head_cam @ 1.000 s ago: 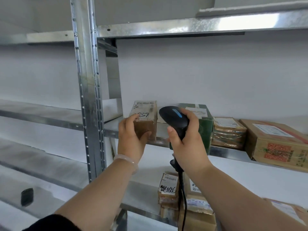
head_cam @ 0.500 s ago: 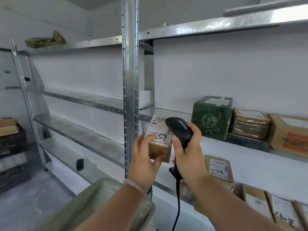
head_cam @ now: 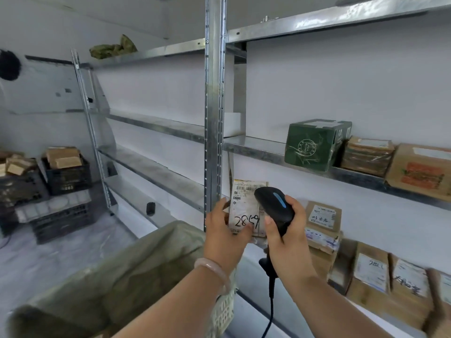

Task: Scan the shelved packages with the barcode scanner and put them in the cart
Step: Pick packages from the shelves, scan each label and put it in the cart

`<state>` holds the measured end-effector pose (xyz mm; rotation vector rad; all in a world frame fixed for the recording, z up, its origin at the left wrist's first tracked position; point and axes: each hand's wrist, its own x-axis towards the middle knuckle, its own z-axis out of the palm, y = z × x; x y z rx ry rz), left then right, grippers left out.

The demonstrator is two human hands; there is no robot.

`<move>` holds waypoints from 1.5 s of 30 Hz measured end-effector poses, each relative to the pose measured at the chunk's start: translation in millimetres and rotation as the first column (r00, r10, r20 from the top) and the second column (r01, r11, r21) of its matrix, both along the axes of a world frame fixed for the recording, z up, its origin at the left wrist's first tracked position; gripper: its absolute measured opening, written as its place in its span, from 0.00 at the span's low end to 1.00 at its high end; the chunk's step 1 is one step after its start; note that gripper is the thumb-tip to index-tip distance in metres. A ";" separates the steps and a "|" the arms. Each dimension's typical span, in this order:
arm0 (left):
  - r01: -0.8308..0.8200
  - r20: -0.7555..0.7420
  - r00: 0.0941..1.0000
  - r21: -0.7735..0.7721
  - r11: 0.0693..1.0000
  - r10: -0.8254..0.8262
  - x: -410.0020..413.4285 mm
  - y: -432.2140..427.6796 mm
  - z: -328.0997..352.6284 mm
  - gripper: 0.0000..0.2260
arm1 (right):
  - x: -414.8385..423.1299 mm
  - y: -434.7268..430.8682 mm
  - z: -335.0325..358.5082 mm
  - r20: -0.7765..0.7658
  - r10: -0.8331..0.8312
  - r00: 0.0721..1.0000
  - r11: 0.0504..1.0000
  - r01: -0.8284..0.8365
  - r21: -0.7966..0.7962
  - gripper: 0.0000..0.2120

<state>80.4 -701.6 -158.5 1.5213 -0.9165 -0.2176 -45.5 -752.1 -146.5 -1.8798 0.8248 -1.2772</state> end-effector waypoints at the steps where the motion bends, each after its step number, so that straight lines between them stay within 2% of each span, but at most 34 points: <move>1: 0.015 -0.020 1.000 0.058 0.998 -0.014 -5.4 6.5 -0.6 0.29 | -6.3 5.2 -5.7 -0.004 0.000 1.000 1.000 0.000 0.005 0.23; 3: 0.043 -0.024 0.999 0.147 0.988 -0.040 -16.0 20.6 -3.4 0.23 | -17.8 16.3 -17.3 -0.007 0.013 1.000 1.000 -0.013 0.016 0.24; 5: 0.050 -0.022 0.999 0.166 0.985 -0.047 -26.7 33.4 -7.8 0.21 | -27.5 27.6 -26.1 0.007 0.030 1.000 0.999 -0.030 0.028 0.24; 15: 0.056 -0.263 0.964 0.070 0.996 -0.036 -60.7 63.5 -35.6 0.26 | -58.8 57.4 -49.9 0.031 0.115 0.993 0.993 -0.116 0.018 0.25; 20: 0.054 -0.225 0.974 0.098 0.994 -0.031 -58.9 64.9 -41.2 0.27 | -62.7 61.8 -52.1 0.030 0.140 0.990 0.990 -0.140 0.007 0.24; 25: 0.071 -0.304 0.950 0.012 0.997 -0.064 -54.2 62.3 -38.1 0.28 | -59.2 60.4 -54.8 0.028 0.154 0.988 0.988 -0.154 -0.013 0.24; 34: 0.141 -0.302 0.943 -0.012 0.990 -0.138 -17.2 60.4 -40.8 0.34 | -24.0 57.8 -61.6 0.003 0.157 0.988 0.987 -0.157 -0.017 0.26; 39: 0.183 -0.217 0.960 0.021 0.983 -0.174 17.8 59.9 -40.2 0.31 | 3.9 58.7 -63.3 -0.016 0.153 0.988 0.988 -0.153 0.003 0.26; 45: 0.173 -0.248 0.954 0.007 0.985 -0.166 57.3 63.4 -50.7 0.29 | 42.1 60.3 -70.4 -0.067 0.155 0.986 0.988 -0.154 0.027 0.25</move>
